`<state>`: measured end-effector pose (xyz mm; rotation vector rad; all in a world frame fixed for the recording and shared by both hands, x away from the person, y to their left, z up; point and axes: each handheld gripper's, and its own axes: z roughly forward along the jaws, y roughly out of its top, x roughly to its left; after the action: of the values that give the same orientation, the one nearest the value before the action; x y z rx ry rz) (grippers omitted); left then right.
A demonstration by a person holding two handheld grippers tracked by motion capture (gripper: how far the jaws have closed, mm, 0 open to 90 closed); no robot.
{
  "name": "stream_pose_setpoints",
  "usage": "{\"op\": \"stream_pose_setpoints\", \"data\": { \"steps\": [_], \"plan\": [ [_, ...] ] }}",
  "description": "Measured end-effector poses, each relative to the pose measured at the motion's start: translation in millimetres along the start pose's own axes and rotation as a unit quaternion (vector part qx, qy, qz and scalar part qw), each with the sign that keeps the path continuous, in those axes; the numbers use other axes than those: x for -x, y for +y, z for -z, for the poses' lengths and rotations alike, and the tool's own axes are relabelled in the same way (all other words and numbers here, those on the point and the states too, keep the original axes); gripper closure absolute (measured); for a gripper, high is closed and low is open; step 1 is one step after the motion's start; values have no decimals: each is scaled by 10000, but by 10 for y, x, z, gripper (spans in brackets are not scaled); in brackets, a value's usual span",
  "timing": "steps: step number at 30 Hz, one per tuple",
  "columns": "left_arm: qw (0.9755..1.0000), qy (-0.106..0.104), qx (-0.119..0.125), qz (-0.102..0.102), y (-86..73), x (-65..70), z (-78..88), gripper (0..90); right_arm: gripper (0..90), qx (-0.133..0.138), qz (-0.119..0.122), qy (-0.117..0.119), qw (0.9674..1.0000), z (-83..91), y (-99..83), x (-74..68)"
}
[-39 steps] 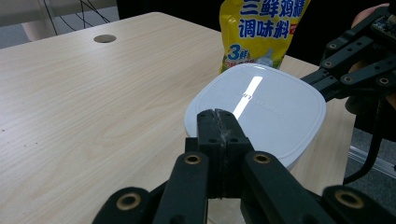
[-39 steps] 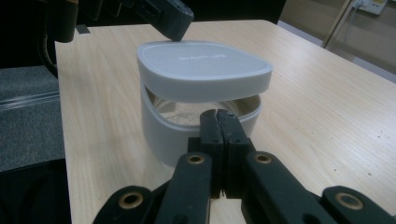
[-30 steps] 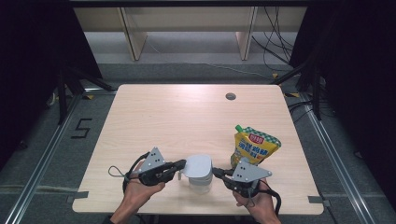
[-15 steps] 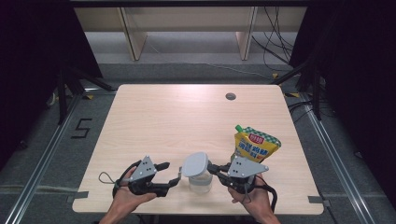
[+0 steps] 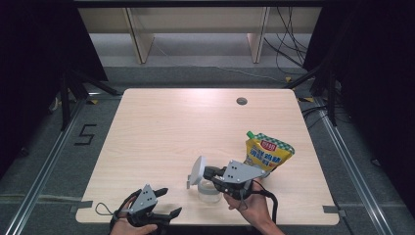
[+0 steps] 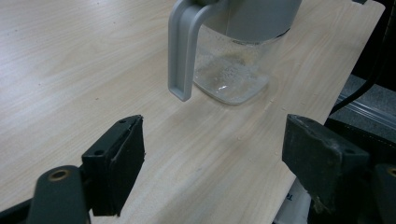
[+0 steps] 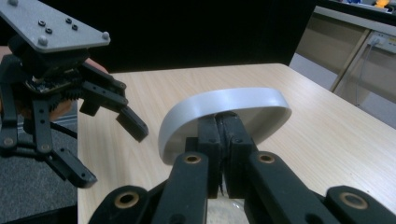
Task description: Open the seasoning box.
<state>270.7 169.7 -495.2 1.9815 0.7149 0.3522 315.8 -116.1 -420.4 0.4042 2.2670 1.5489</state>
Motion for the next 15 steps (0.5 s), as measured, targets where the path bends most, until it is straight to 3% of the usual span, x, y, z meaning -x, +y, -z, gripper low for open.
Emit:
{"op": "stream_pose_setpoints", "data": {
  "steps": [3, 6, 7, 8, 12, 13, 15],
  "plan": [
    [9999, 9, -28, 166, -19, 9, -30, 200, 882, -24, -25, 75, 10000, -53, 33, -32],
    [10000, -24, -60, 8, -10, -14, -21, 203, 879, -10, 66, 109, 9999, -108, 53, -61],
    [10000, -13, 15, 47, -7, -7, -22, 210, 875, -7, 70, 99, 9999, -105, 58, -72],
    [9998, 26, 22, 171, -4, 4, -10, 211, 871, 7, 69, 104, 9999, -96, 59, -73],
    [9997, 47, 108, 203, -5, -14, -2, 210, 860, -7, 67, 55, 10000, -7, 39, -39],
    [9999, 61, 71, 140, -9, -27, -11, 202, 837, 35, 9, -74, 10000, 60, -9, -11],
    [9996, 72, 34, 257, -18, -13, -16, 196, 813, -21, -54, -131, 9999, 126, -65, 15]
  ]
}}
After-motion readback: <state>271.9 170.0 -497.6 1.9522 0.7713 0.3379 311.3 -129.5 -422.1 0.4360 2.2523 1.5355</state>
